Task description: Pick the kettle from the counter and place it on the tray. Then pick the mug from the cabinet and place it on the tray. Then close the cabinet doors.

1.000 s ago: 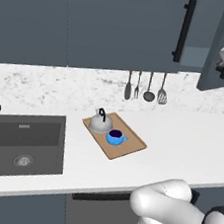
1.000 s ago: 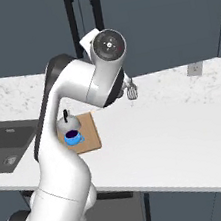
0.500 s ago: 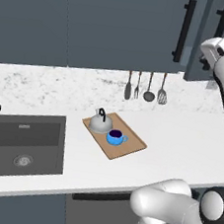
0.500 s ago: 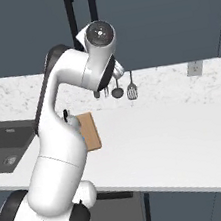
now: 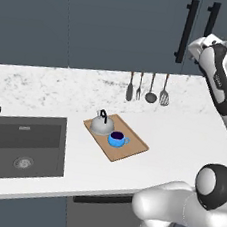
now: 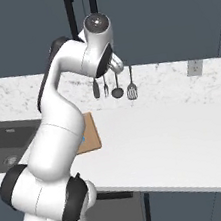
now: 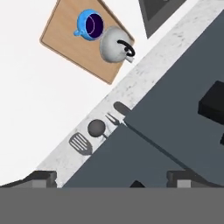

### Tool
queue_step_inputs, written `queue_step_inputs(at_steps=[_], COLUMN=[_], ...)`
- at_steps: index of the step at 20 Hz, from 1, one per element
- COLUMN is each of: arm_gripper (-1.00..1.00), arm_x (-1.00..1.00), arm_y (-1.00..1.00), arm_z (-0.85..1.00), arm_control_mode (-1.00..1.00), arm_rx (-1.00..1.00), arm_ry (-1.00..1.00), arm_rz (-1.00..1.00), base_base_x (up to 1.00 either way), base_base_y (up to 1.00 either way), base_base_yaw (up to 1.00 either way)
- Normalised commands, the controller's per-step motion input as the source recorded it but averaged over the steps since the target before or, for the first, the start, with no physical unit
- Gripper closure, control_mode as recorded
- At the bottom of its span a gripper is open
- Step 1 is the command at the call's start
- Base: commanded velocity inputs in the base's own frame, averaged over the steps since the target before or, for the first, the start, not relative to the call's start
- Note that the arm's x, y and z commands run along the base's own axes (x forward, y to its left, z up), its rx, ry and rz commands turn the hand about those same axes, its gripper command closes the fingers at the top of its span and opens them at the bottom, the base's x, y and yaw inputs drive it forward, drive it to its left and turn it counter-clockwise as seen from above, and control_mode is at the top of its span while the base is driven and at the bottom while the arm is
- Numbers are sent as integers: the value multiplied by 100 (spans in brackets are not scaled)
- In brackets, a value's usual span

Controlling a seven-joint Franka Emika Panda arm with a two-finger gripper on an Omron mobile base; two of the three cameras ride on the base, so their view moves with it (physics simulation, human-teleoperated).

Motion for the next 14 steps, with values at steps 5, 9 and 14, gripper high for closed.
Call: queue_step_inputs(at_steps=[5,9,14], arm_gripper=[-100,-100,-100], arm_x=[48,32,31], arm_y=[-1,0,0], arm_z=[-31,-34,-33], arm_control_mode=[-100,-100,-100], arm_rx=[-7,-8,-8], arm_ry=[10,8,1], arm_rz=[0,0,0], base_base_x=[0,0,0], base_base_y=[0,0,0], base_base_yaw=[0,0,0])
